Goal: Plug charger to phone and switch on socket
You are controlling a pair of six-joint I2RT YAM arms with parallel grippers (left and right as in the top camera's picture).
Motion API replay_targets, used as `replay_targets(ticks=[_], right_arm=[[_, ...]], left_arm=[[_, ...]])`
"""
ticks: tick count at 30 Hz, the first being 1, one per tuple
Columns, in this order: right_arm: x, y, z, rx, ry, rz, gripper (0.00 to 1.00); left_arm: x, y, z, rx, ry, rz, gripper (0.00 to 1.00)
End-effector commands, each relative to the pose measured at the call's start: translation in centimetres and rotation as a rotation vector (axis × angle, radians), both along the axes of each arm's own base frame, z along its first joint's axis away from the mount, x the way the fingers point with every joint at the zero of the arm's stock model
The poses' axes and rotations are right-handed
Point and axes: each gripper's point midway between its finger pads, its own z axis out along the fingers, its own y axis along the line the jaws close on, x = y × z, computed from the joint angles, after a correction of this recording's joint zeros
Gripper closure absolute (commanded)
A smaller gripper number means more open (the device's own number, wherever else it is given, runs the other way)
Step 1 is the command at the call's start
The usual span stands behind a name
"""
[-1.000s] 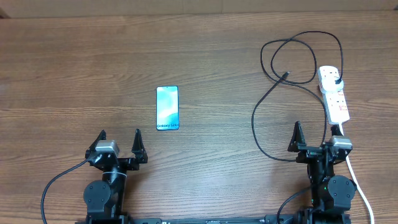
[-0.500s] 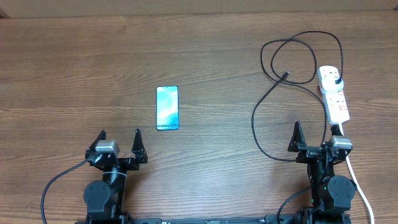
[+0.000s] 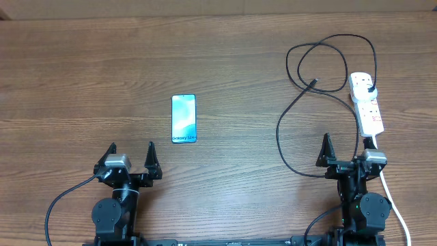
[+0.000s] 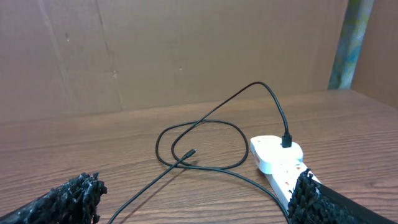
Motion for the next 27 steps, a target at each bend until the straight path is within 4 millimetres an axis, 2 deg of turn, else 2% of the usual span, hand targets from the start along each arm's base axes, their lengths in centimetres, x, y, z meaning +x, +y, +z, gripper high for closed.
replay_targets(ticks=[1, 10, 15, 17, 27], right_arm=[[0.0, -0.1, -0.1, -0.003, -0.006, -0.006, 0.0], [0.0, -0.1, -0.1, -0.003, -0.007, -0.006, 0.0], [0.0, -0.1, -0.1, -0.003, -0.006, -0.006, 0.0], [0.0, -0.1, -0.1, -0.003, -0.006, -0.006, 0.0], [0.0, -0.1, -0.1, -0.003, -0.006, -0.006, 0.0]], left_arm=[[0.0, 0.0, -0.1, 0.016, -0.002, -0.001, 0.0], [0.0, 0.0, -0.1, 0.016, -0.002, 0.002, 0.0], [0.0, 0.5, -0.1, 0.103, -0.003, 0.025, 0.0], [0.0, 0.8, 0.7, 0.165, -0.033, 0.037, 0.0], [-0.1, 1.5, 4.1, 0.16, -0.17, 0.092, 0.0]])
